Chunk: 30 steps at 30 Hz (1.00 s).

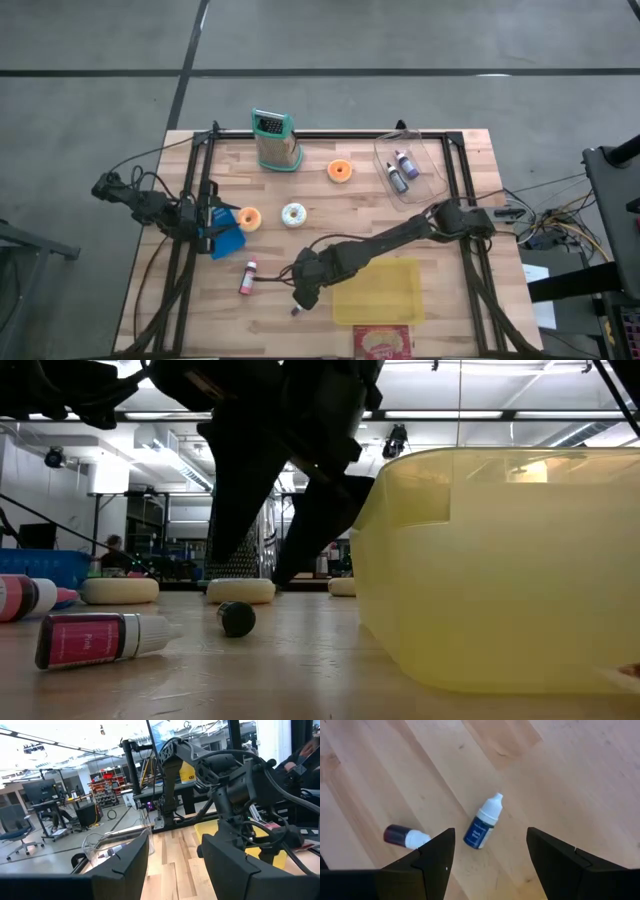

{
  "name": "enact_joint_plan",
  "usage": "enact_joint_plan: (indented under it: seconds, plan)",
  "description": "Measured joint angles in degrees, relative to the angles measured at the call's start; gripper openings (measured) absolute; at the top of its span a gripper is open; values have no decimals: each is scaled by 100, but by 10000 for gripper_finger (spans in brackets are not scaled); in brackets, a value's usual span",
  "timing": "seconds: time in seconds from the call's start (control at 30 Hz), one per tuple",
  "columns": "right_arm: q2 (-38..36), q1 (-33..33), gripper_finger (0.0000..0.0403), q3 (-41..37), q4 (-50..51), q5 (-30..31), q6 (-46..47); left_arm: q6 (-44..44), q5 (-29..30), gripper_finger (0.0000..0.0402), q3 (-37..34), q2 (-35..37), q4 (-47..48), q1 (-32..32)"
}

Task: Pick & Place Food Item
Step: Put the dark blue food coloring bottle into the transparent bin

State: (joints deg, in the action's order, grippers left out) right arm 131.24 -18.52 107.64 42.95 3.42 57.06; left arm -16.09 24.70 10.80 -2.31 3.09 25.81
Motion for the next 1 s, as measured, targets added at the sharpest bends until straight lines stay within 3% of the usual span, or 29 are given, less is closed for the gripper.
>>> enact_joint_plan:
  seconds: [0.63, 1.0]
  plan:
    - [100, 0, 237, -6, -175, -79, 98, -1, -1, 188, -1, 0, 0, 1]
    - [74, 97, 232, 683, 631, -26, -470, -1, 1, 188, 1, 0, -1, 0]
